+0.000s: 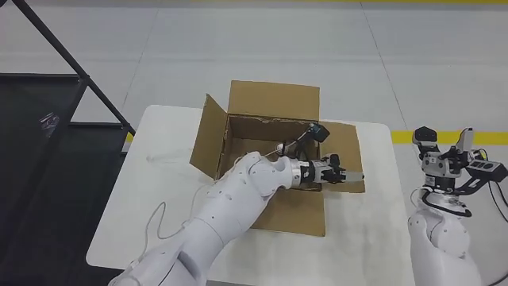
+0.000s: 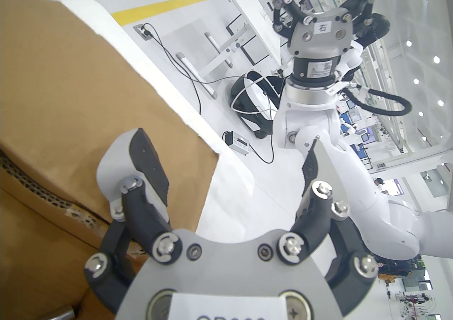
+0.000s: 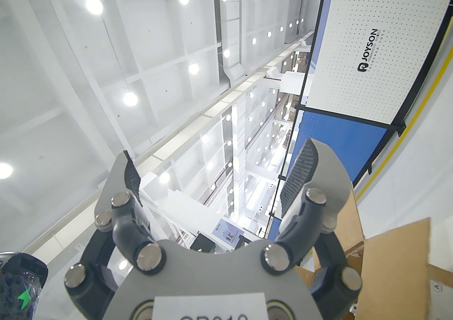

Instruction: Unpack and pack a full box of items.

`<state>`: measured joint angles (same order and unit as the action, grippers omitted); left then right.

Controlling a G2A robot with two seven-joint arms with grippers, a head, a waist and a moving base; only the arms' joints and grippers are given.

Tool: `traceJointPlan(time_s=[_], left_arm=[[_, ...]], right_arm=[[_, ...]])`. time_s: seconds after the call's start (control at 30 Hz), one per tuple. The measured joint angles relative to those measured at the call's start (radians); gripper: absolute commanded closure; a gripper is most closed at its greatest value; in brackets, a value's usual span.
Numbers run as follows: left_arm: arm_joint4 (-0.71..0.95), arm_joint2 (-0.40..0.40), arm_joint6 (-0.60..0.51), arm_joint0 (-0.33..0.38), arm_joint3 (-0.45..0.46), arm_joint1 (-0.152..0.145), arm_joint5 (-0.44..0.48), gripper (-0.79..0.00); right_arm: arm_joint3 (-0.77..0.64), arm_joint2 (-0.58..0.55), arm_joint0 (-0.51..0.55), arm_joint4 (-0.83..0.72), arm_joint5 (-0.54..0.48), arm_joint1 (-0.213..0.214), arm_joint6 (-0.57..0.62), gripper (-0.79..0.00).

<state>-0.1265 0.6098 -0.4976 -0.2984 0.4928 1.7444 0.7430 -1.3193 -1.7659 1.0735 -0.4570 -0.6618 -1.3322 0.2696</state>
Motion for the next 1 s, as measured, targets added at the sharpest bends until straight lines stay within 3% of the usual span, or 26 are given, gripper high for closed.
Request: traceJointPlan(time_s=[0.23, 0.37, 0.43, 0.6, 0.67, 0.8, 1.0], left_arm=[[-0.026, 0.072, 0.032, -0.013, 0.080, -0.045, 0.082, -0.785], [-0.057, 0.143, 0.053, -0.042, 0.172, -0.092, 0.107, -0.785], [-0.051, 0.196, 0.046, -0.077, 0.245, -0.123, 0.120, -0.785], [-0.062, 0.355, -0.021, -0.202, 0.489, -0.203, 0.090, -0.785], [-0.065, 0.368, -0.025, -0.213, 0.537, -0.207, 0.086, -0.785], [-0.065, 0.359, -0.023, -0.205, 0.496, -0.206, 0.087, -0.785], [-0.072, 0.366, -0.004, -0.220, 0.514, -0.208, 0.069, -0.785]], right_arm=[[0.006, 0.014, -0.055, 0.077, 0.067, 0.002, -0.074, -0.785], [0.008, 0.042, -0.099, 0.249, 0.119, 0.004, -0.141, -0.785], [0.006, 0.055, -0.111, 0.315, 0.145, 0.004, -0.176, -0.785], [0.006, 0.054, -0.110, 0.304, 0.144, 0.004, -0.170, -0.785], [0.006, 0.054, -0.110, 0.305, 0.144, 0.003, -0.170, -0.785], [0.006, 0.054, -0.110, 0.305, 0.144, 0.003, -0.170, -0.785], [-0.057, 0.091, -0.108, 0.375, 0.097, 0.006, -0.111, -0.785]])
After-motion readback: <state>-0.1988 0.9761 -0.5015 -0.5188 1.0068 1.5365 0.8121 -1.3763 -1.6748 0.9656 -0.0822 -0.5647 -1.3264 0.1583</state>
